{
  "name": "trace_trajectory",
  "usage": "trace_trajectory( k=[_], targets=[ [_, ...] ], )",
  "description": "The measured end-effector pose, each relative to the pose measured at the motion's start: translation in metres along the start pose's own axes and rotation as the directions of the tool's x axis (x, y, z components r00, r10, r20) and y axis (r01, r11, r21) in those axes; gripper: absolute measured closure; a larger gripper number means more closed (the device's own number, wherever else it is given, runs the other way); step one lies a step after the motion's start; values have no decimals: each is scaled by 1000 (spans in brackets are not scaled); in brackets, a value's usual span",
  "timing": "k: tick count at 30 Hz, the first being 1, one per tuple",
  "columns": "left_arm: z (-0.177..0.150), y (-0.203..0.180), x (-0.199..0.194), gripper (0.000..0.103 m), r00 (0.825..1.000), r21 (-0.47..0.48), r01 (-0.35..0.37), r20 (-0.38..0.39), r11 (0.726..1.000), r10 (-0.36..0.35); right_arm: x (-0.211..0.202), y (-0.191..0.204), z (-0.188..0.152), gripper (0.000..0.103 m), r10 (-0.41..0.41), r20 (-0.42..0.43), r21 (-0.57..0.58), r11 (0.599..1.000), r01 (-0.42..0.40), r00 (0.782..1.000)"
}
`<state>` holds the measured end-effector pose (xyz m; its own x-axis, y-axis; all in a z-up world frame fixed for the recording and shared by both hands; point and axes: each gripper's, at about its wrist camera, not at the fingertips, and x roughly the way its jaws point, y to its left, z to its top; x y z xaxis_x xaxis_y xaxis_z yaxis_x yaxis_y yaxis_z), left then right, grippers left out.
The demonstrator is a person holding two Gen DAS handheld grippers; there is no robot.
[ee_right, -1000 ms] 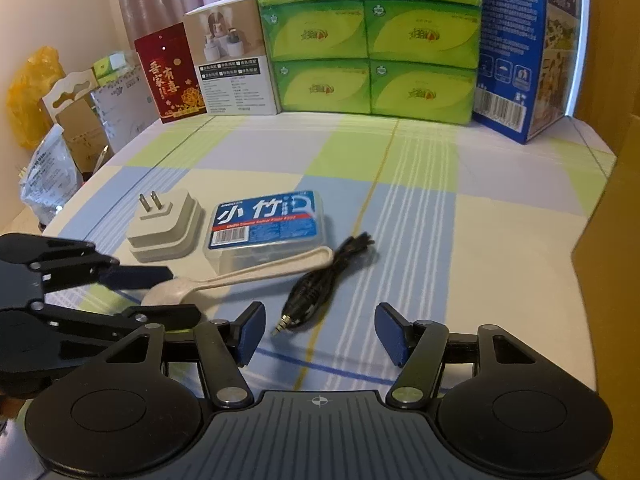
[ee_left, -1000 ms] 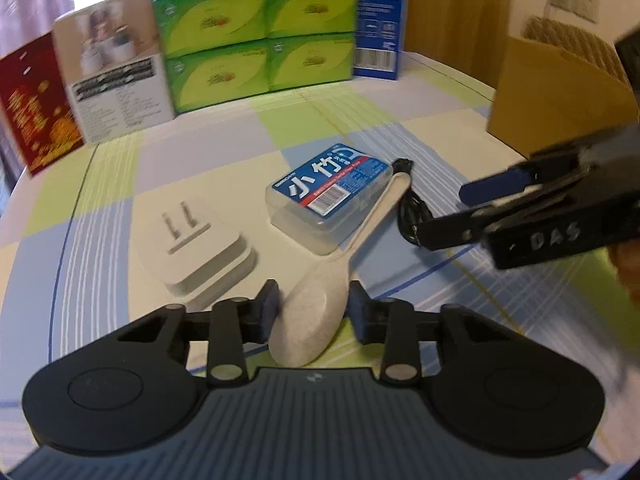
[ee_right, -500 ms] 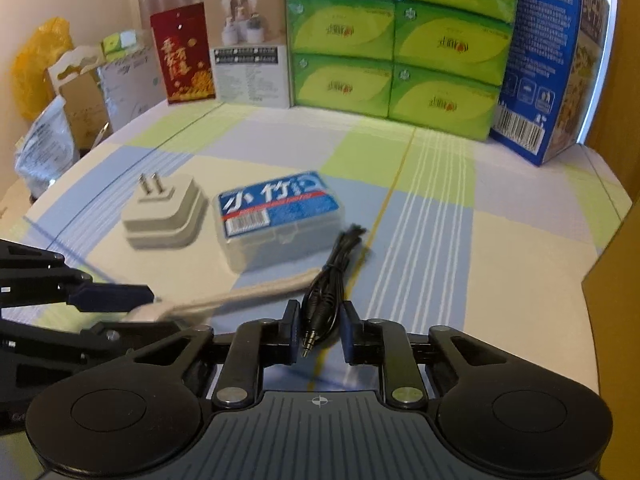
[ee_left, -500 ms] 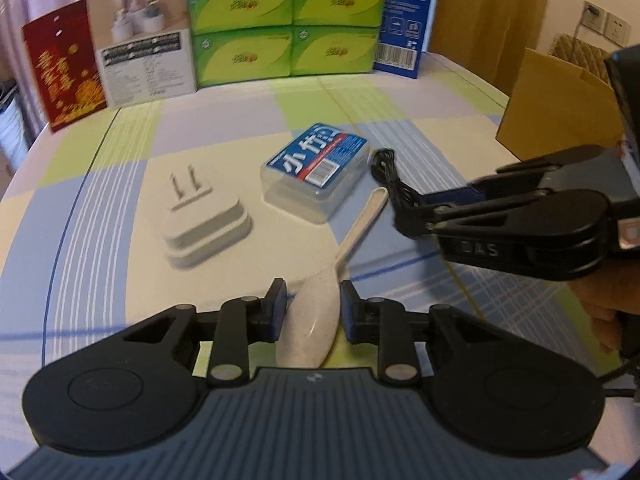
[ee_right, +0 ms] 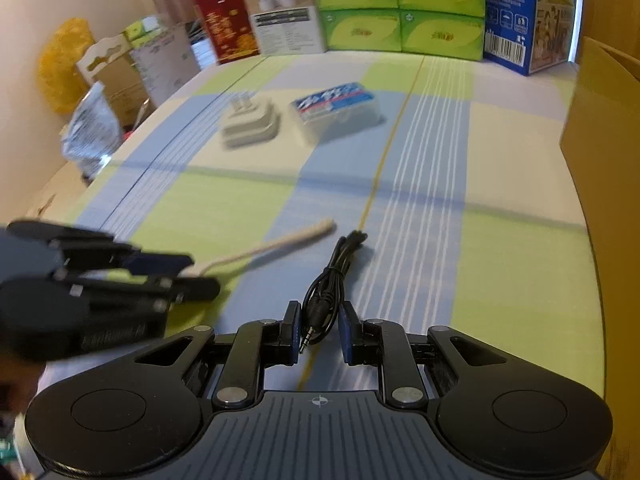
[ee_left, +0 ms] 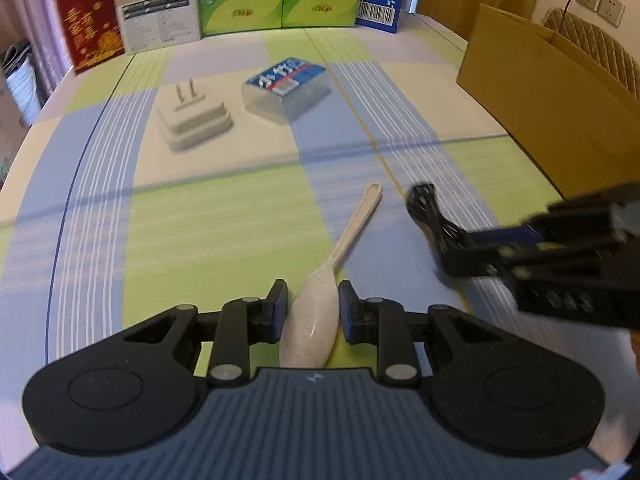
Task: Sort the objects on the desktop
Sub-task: 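Lift the white spoon with the left tool while the right tool lifts the black cable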
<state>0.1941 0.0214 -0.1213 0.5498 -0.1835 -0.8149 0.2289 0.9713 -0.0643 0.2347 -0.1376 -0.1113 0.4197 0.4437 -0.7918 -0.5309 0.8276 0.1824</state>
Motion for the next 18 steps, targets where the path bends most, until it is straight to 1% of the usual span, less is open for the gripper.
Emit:
trace_trajectory(
  k=[3, 5, 6, 7, 9, 10, 13, 18],
  targets=[
    [-19, -9, -16, 81, 999, -39, 32, -6, 999, -32, -24, 16, -31, 87, -8, 4, -57, 998, 8, 1000],
    [-30, -16, -24, 81, 999, -40, 40, -3, 998, -41, -32, 20, -48, 86, -13, 0, -52, 999, 13, 1000],
    [-36, -20, -29, 75, 999, -37, 41, 8, 998, -41, -34, 21, -54, 86, -16, 0, -45, 999, 16, 1000],
    [-39, -23, -33, 63, 999, -31, 42, 16, 999, -42, -36, 21, -60, 86, -23, 0, -40, 999, 23, 1000],
    [-46, -29, -41, 56, 998, 3, 50, 44, 999, -50, -40, 20, -68, 86, -42, 11, -34, 999, 42, 999],
    [-48, -31, -43, 55, 997, 25, 56, 56, 998, -57, -41, 20, -71, 85, -48, 19, -30, 998, 48, 999],
    [-49, -36, -42, 53, 995, 88, 56, 74, 995, -62, -43, 18, -73, 78, -60, 38, -14, 998, 60, 997],
    [-43, -36, -33, 53, 993, 105, 78, 81, 991, -87, -42, 19, -70, 75, -77, 79, 3, 997, 77, 994]
  ],
)
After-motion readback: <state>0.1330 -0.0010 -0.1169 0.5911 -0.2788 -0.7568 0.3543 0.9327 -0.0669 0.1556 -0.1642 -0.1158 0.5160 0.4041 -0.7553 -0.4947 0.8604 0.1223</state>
